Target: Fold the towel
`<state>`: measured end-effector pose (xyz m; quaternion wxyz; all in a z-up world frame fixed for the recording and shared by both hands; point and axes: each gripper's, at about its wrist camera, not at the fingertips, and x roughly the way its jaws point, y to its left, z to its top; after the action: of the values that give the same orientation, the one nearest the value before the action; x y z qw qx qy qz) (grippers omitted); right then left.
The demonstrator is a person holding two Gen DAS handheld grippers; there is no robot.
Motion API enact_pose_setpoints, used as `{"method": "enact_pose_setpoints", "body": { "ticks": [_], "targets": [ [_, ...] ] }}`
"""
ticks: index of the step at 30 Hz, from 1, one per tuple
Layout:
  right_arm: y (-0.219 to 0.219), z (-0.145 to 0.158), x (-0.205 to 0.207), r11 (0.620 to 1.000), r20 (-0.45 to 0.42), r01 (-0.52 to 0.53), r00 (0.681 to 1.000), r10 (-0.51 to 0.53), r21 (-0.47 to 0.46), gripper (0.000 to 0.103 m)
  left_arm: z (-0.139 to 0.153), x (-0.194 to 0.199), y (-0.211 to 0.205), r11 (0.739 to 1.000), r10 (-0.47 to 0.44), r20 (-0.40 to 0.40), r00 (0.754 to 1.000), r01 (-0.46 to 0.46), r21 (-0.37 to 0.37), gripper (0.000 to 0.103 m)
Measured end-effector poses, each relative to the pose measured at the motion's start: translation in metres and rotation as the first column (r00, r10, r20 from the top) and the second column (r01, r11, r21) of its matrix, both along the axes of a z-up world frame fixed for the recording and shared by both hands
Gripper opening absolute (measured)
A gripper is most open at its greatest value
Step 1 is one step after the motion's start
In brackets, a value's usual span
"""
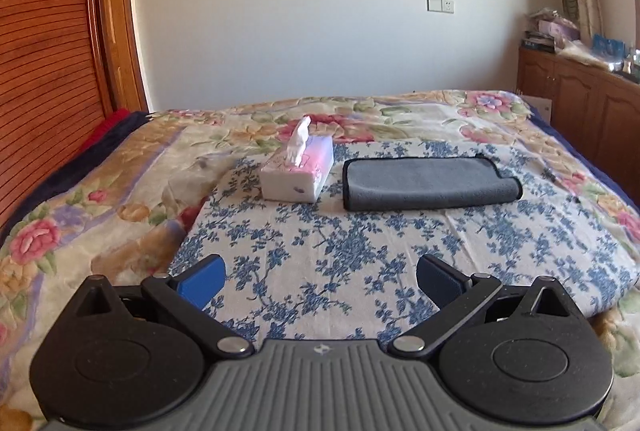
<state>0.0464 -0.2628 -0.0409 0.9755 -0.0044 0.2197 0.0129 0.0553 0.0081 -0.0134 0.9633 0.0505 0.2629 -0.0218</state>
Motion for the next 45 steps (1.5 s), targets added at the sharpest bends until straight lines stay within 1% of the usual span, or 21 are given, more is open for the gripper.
{"method": "enact_pose_setpoints", "body": {
  "ticks": [3,7,15,21,26,30,45],
  "targets": [
    [0.000,0.001,-0.002,1.000,0.016,0.010,1.000,-0.010,-0.004,0.103,0.001,0.000,0.000,1.000,-0.003,0.008,1.000,0.003,0.020,0.103],
    [-0.001,0.000,-0.006,1.000,0.033,0.025,0.999,-0.024,-0.009,0.103,0.002,-0.001,0.002,1.000,-0.002,0.017,1.000,0.002,0.017,0.103],
    [-0.005,-0.001,-0.007,0.998,0.057,0.055,0.997,-0.054,-0.008,0.103,0.009,-0.011,0.005,1.000,-0.011,0.093,0.996,0.012,-0.005,0.103],
    [-0.005,0.001,-0.011,0.997,0.093,0.074,0.993,-0.073,-0.010,0.103,0.017,-0.019,0.005,1.000,-0.017,0.158,0.987,0.016,0.002,0.103],
    [-0.006,0.004,-0.016,0.996,0.127,0.083,0.989,-0.081,-0.016,0.103,0.017,-0.021,0.004,1.000,-0.026,0.161,0.987,0.025,0.009,0.103],
    [-0.007,0.005,-0.018,0.995,0.150,0.093,0.985,-0.089,-0.020,0.103,0.018,-0.022,0.005,1.000,-0.024,0.161,0.987,0.025,-0.001,0.103],
    [-0.010,0.007,-0.023,0.992,0.182,0.122,0.976,-0.116,-0.023,0.103,0.024,-0.025,0.005,1.000,-0.026,0.192,0.981,0.028,-0.009,0.103]
  ]
}}
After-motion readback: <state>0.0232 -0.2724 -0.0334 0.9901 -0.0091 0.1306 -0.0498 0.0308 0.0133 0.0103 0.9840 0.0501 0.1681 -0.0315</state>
